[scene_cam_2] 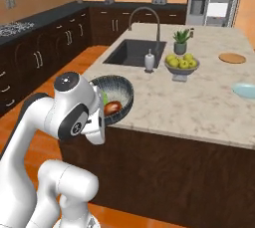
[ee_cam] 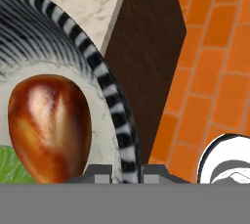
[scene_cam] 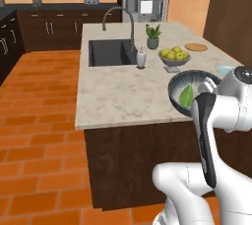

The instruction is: Pick the chicken drumstick and lemon wedge from their plates and place them in the bowl. Then put the bowl in the fridge.

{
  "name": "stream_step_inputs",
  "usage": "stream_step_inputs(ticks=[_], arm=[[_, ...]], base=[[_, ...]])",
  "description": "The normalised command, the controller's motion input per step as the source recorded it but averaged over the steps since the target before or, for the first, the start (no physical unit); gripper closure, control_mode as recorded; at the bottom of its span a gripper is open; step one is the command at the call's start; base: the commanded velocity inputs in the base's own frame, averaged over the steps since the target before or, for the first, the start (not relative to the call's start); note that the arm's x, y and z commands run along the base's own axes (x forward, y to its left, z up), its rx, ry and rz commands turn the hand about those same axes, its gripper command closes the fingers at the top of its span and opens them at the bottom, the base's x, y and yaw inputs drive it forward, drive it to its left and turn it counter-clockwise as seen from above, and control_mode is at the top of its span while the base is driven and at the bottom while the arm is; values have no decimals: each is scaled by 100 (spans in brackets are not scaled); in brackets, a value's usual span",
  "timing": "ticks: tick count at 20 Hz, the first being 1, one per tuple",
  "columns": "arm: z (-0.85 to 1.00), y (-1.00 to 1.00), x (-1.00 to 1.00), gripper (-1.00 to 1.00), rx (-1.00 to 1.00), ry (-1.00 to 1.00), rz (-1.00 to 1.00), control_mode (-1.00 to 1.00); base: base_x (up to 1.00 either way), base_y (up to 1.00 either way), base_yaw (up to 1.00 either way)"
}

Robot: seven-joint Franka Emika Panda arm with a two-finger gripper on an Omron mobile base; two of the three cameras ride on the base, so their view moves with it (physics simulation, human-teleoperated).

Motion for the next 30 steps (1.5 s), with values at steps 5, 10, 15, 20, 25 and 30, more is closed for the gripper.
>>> stream_step_inputs(ticks=[5,10,15,20,25,30], arm=[[0,0,0,100,0,0,0,100],[0,0,0,100,0,0,0,100],[0,0,0,100,0,0,0,100],[0,0,0,100,0,0,0,100],[0,0,0,100,0,0,0,100],[0,0,0,100,0,0,0,100]], base=[[0,100,-14],[1,100,-10],[26,100,-10],[54,100,-12],[97,100,-8],[100,89,14]])
